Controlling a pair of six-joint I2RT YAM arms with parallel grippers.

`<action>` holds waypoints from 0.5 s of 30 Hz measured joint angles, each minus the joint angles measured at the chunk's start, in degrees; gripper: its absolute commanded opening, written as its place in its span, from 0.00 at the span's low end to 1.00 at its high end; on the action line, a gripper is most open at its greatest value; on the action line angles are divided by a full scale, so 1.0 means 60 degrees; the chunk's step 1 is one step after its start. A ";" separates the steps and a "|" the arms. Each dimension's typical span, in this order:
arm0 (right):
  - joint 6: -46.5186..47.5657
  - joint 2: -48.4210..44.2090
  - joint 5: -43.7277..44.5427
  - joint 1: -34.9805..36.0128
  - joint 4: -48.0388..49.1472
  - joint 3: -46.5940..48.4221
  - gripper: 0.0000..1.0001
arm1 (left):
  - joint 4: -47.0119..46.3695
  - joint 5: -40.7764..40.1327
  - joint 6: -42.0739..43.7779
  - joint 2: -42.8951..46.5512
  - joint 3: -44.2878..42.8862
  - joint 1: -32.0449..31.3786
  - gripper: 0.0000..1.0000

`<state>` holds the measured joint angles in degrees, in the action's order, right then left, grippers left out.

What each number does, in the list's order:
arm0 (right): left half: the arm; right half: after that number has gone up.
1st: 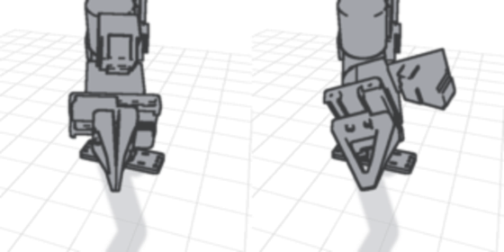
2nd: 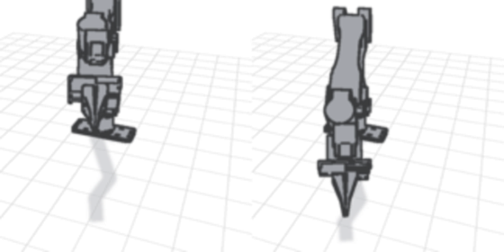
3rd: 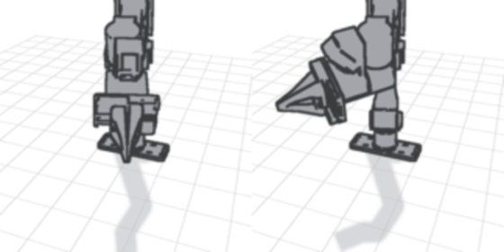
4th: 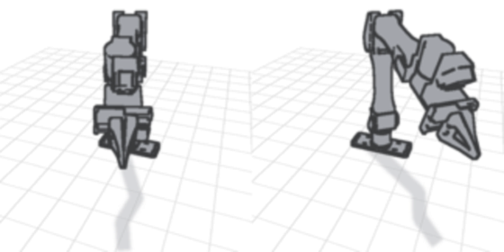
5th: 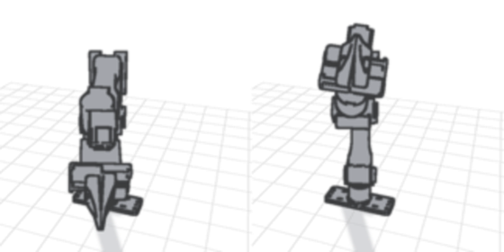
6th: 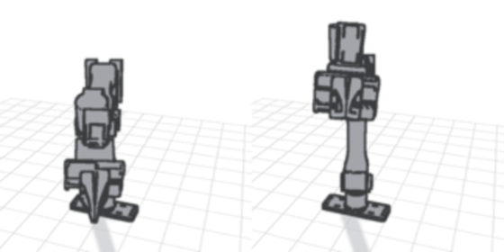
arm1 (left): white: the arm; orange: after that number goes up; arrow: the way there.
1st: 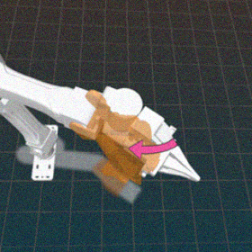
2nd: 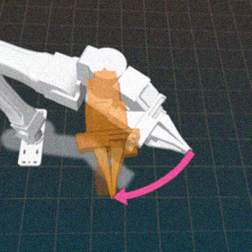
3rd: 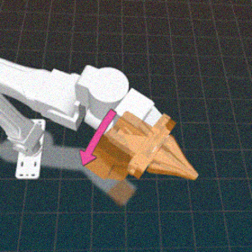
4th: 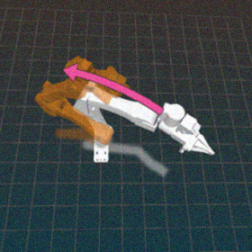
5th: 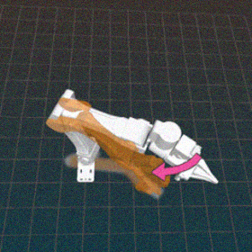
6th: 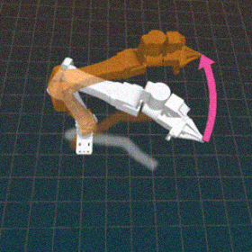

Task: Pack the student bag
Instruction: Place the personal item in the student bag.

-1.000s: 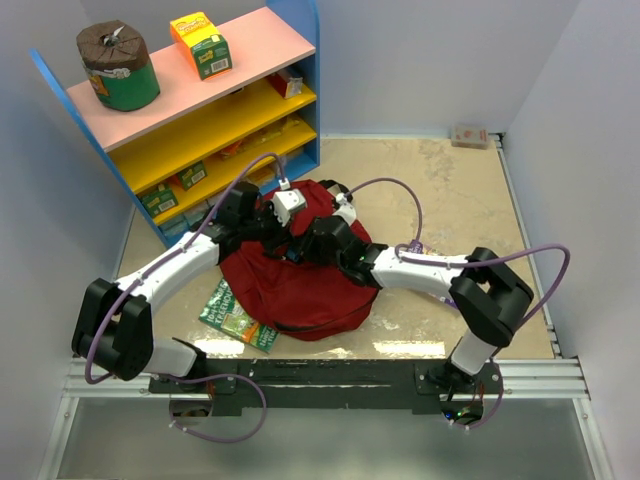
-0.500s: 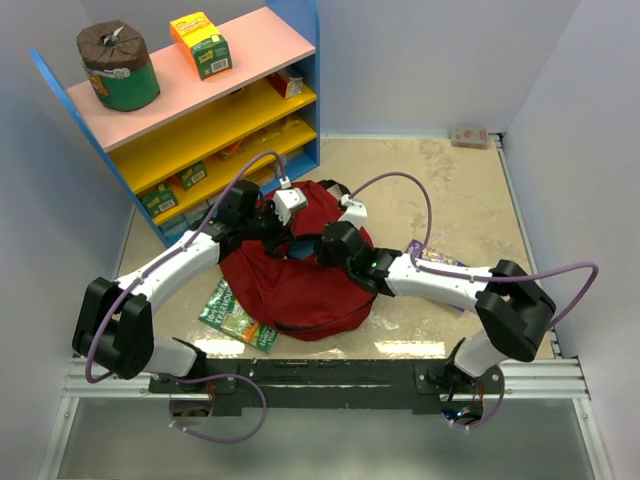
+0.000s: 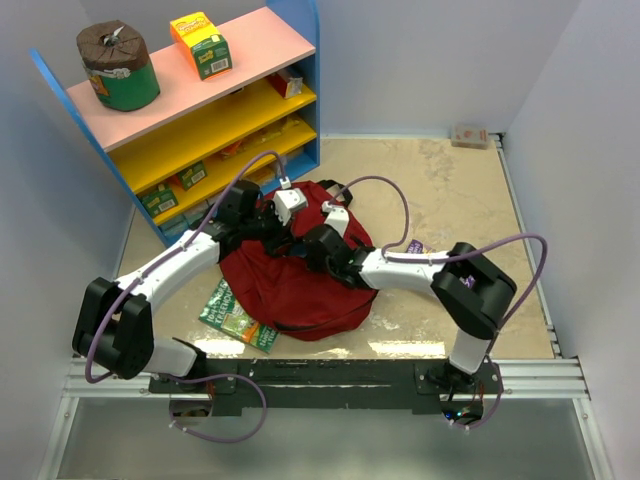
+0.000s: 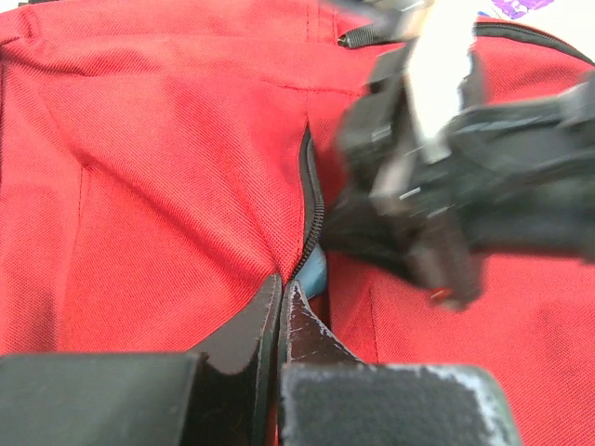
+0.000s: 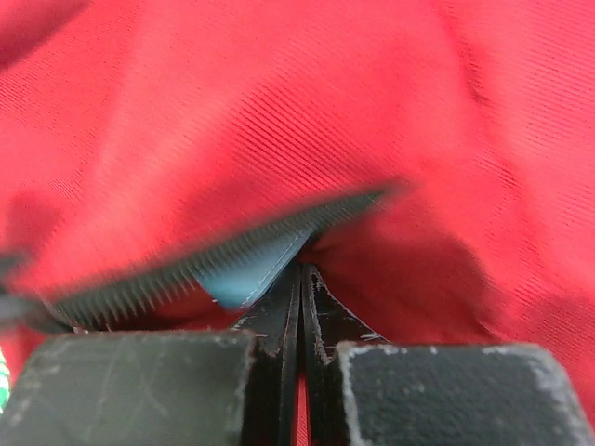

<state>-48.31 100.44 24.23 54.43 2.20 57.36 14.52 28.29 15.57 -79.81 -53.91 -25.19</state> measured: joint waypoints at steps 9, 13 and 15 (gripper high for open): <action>-0.0044 0.0390 -0.0200 0.0011 0.1271 0.0481 0.03 | 0.0025 0.0011 0.0007 0.0000 0.0000 0.0000 0.00; -0.0066 -0.0856 0.0000 0.0018 0.1712 -0.0627 0.34 | 0.0036 0.0069 0.0051 0.0000 0.0000 0.0000 0.34; -0.0004 -0.1588 0.0055 0.0018 0.1854 -0.1144 0.38 | 0.0120 0.0149 0.0095 0.0000 -0.0007 0.0000 0.55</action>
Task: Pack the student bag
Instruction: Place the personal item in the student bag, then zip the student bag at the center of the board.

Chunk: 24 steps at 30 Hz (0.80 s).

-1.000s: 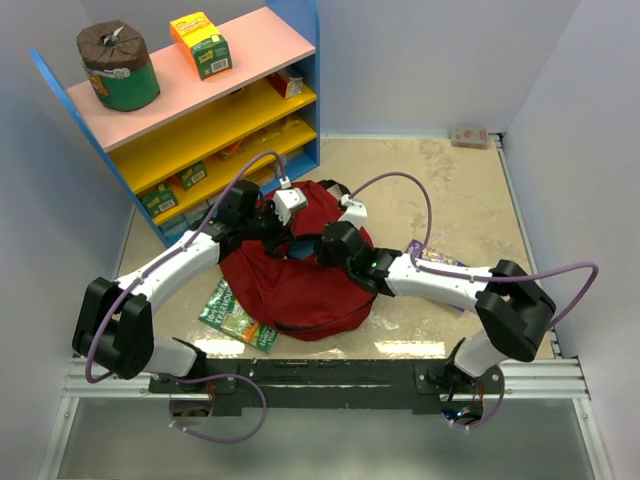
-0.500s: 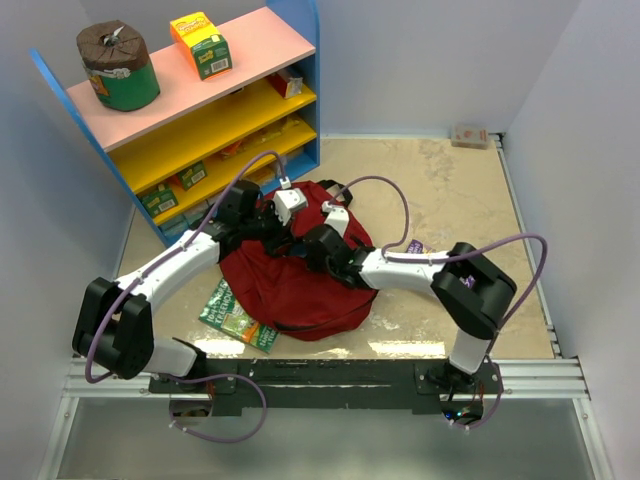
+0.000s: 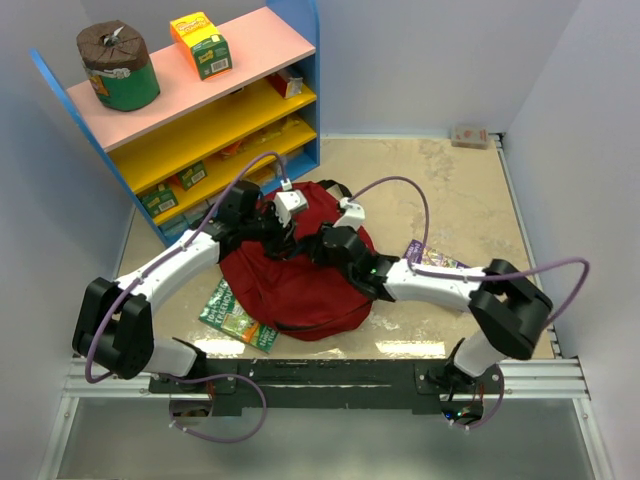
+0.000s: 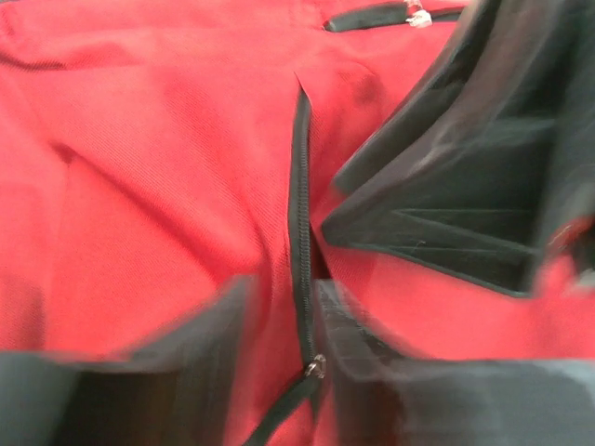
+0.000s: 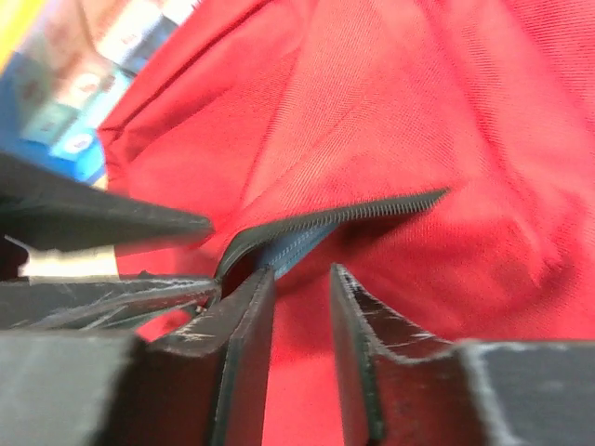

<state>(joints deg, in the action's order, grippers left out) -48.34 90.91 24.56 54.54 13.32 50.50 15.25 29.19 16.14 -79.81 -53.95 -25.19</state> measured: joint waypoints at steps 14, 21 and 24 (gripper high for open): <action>0.2845 -0.2441 -0.0619 -0.0015 -0.0627 -0.0382 0.78 | 0.1818 0.1993 0.0219 0.1377 -0.1617 0.2594 1.00; 0.5781 0.0739 -0.2911 0.0033 -0.2211 0.3843 0.77 | 0.2940 0.3752 0.1410 0.2350 -0.1129 0.4688 1.00; 0.6492 0.1603 -0.3563 0.0087 -0.2641 0.4273 0.73 | 0.3366 0.3967 0.1676 0.2375 -0.0761 0.4932 0.96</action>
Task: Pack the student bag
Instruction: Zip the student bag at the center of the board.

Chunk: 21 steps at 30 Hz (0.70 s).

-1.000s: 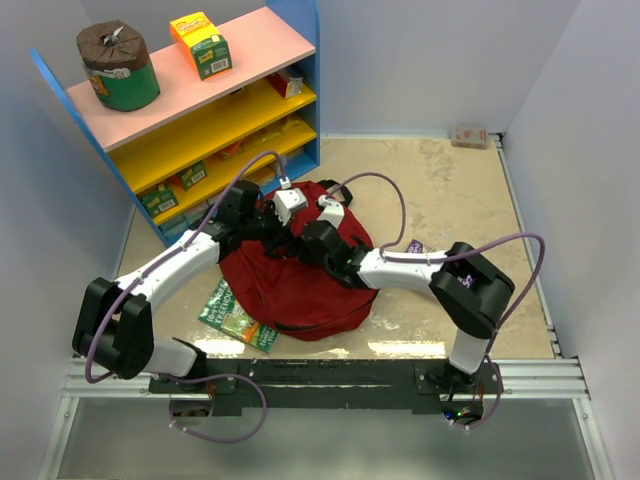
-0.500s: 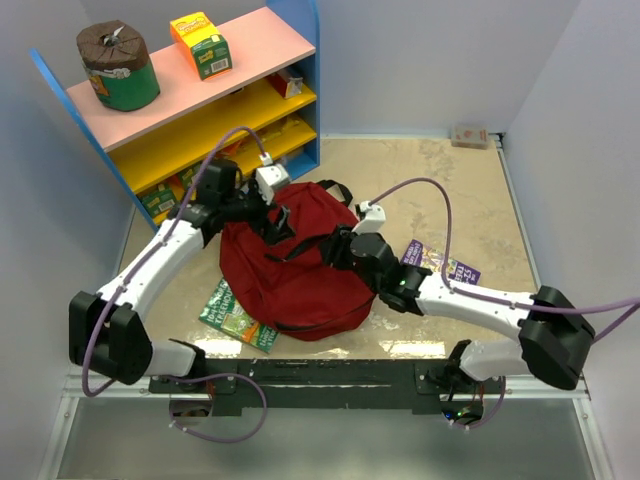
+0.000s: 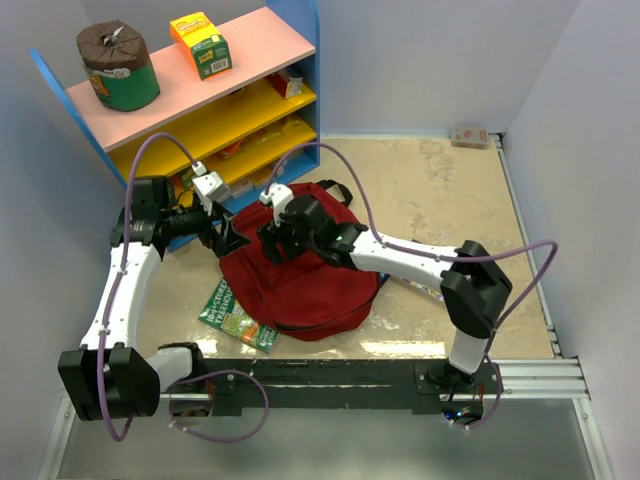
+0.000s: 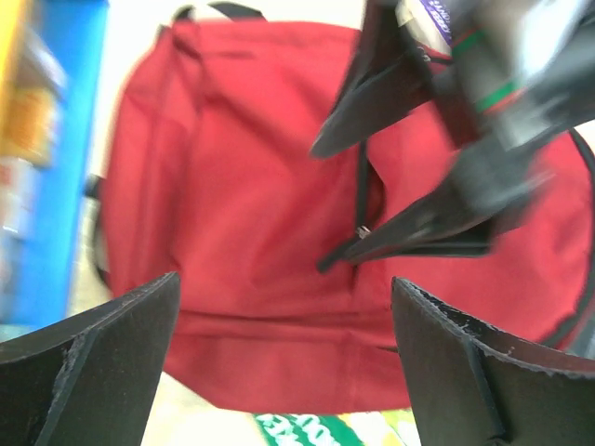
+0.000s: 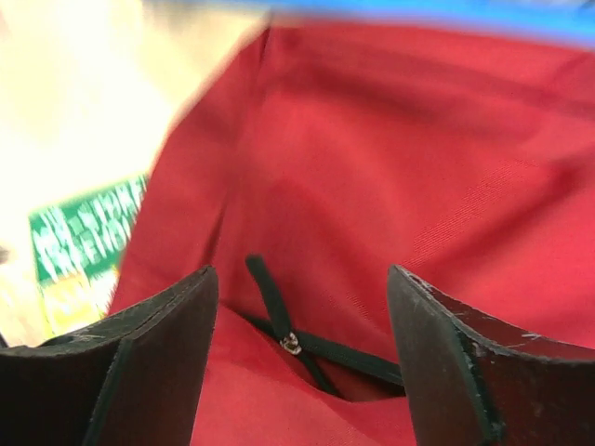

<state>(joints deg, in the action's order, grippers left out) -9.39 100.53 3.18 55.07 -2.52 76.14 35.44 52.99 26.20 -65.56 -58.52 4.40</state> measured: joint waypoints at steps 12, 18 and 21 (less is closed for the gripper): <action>0.1082 0.1133 -0.0809 0.0452 -0.0696 0.0270 0.63 | 0.0321 0.0488 0.0222 0.0135 0.0699 0.0080 0.89; 0.1206 0.1169 -0.0659 0.0521 -0.0652 0.0299 0.54 | 0.0270 0.0484 0.0331 0.0182 0.0823 0.0102 0.89; 0.1297 0.1279 -0.0426 0.0528 -0.0739 0.0404 0.50 | 0.0226 0.0419 0.0361 0.0182 0.0863 0.0124 0.89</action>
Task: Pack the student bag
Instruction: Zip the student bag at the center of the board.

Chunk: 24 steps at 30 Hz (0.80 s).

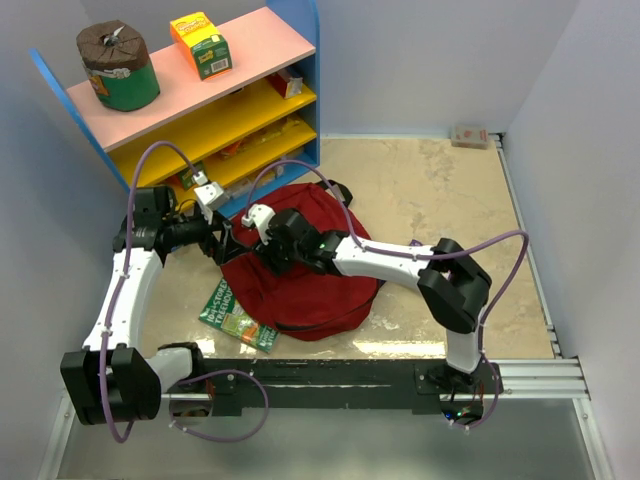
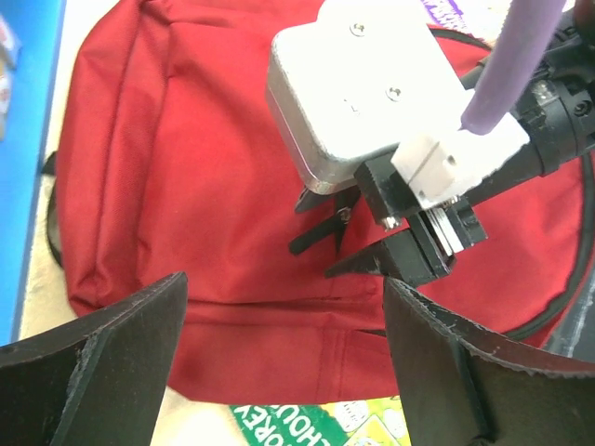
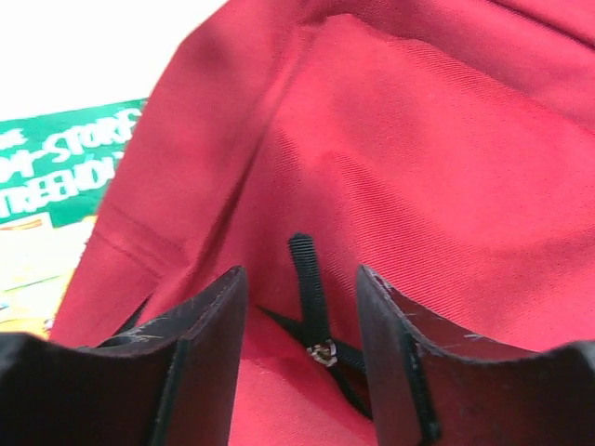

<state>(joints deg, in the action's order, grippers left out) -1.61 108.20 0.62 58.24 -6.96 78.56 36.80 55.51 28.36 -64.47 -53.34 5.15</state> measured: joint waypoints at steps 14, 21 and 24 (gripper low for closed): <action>0.0517 0.0565 0.1486 0.0226 -0.0295 0.0448 0.00 | 0.0004 0.0572 0.0036 0.0066 0.0193 0.0193 0.92; 0.0372 0.0193 0.1843 0.0233 0.0036 -0.0036 0.00 | 0.0211 0.0951 0.0321 -0.0007 0.0193 0.0331 0.93; 0.0073 -0.0353 0.2142 0.0229 0.0379 -0.0539 0.00 | 0.0251 0.1107 0.0586 -0.0211 0.0229 0.0353 0.92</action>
<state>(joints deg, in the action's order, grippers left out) -1.17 106.08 13.47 59.61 -4.69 75.33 38.30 62.15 31.88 -65.73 -51.96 7.27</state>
